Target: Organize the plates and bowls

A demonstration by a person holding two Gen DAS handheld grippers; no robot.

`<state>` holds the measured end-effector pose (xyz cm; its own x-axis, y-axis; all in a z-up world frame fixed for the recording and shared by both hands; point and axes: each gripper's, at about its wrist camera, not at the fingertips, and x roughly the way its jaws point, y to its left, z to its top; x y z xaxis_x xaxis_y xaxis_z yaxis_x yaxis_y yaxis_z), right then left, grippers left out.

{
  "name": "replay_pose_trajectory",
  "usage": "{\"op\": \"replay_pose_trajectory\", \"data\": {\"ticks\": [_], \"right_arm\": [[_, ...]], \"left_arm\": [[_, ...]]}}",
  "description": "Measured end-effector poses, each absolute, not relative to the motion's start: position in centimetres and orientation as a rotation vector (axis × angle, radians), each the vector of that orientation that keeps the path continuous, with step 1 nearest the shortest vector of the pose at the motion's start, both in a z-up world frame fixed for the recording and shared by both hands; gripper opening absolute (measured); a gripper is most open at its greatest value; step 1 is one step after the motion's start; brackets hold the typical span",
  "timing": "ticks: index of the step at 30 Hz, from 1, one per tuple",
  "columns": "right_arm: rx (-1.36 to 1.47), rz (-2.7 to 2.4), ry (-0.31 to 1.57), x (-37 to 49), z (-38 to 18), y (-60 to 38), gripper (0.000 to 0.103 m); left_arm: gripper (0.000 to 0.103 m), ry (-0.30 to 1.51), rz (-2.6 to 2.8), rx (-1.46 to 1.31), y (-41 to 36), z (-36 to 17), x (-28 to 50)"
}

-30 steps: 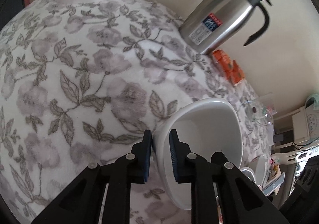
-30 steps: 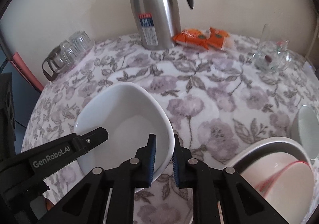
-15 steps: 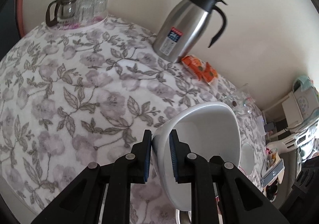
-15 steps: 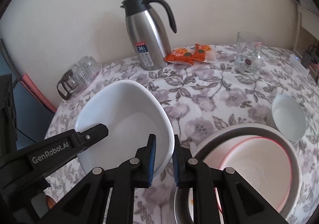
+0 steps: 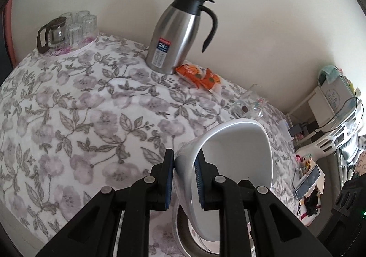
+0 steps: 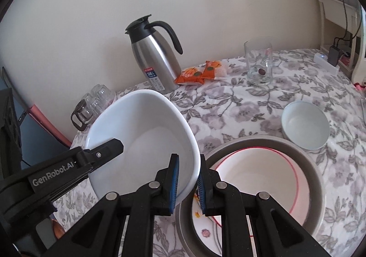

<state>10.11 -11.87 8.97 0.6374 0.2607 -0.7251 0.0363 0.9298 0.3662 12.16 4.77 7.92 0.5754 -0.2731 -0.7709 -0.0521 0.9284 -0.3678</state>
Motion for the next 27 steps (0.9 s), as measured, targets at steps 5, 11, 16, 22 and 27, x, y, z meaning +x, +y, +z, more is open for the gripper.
{"op": "replay_pose_trajectory", "data": {"ticks": [5,11,16,22,27], "right_arm": [[0.385,0.133,0.870,9.2,9.2,-13.4,0.017],[0.390,0.128,0.854,8.5,9.9,-15.2,0.017],[0.394,0.122,0.841,8.0,10.3,-16.6,0.017],[0.399,0.119,0.842,7.3,10.2,-18.2,0.017],[0.395,0.110,0.844,6.9,10.1,-19.4,0.017]], "left_arm": [[0.019,0.944,-0.141,-0.353,3.4,8.6,11.8],[0.019,0.934,-0.151,-0.327,1.4,9.3,11.3],[0.019,0.923,-0.168,-0.313,-0.1,9.9,10.8],[0.019,0.924,-0.184,-0.303,-1.7,10.1,10.4],[0.019,0.938,-0.202,-0.292,-3.0,10.0,10.2]]}}
